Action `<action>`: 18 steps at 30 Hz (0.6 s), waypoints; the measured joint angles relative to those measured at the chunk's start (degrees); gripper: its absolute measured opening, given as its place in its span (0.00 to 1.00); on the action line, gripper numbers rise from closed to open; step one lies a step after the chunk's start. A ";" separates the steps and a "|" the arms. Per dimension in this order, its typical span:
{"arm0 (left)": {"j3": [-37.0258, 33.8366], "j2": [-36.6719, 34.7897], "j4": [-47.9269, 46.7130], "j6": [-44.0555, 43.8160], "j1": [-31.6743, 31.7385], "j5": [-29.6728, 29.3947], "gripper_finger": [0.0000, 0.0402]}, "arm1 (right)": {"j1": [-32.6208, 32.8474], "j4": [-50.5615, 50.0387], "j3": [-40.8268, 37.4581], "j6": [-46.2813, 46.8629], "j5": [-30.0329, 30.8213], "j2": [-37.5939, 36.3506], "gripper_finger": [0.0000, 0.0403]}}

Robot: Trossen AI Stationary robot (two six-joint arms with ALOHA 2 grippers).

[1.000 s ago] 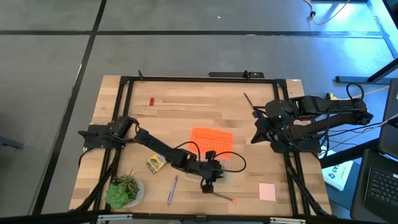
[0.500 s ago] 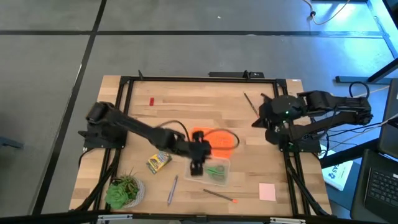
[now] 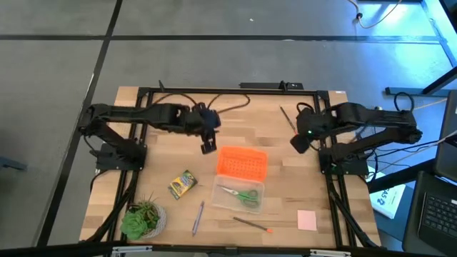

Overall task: Pack school essentials
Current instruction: Put the top black pencil into the orange supply box

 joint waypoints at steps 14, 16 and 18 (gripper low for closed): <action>-0.02 -0.67 -2.03 3.92 2.04 0.81 0.18 | -17.62 1.48 -0.01 -8.03 -12.02 7.37 0.35; -0.02 -0.71 -2.03 4.06 2.03 0.80 0.18 | -20.42 1.47 -0.01 -8.04 -12.04 8.72 0.40; -0.04 -0.91 -2.58 4.11 2.01 0.81 0.18 | -23.01 1.51 -0.01 -9.34 -12.02 10.31 0.43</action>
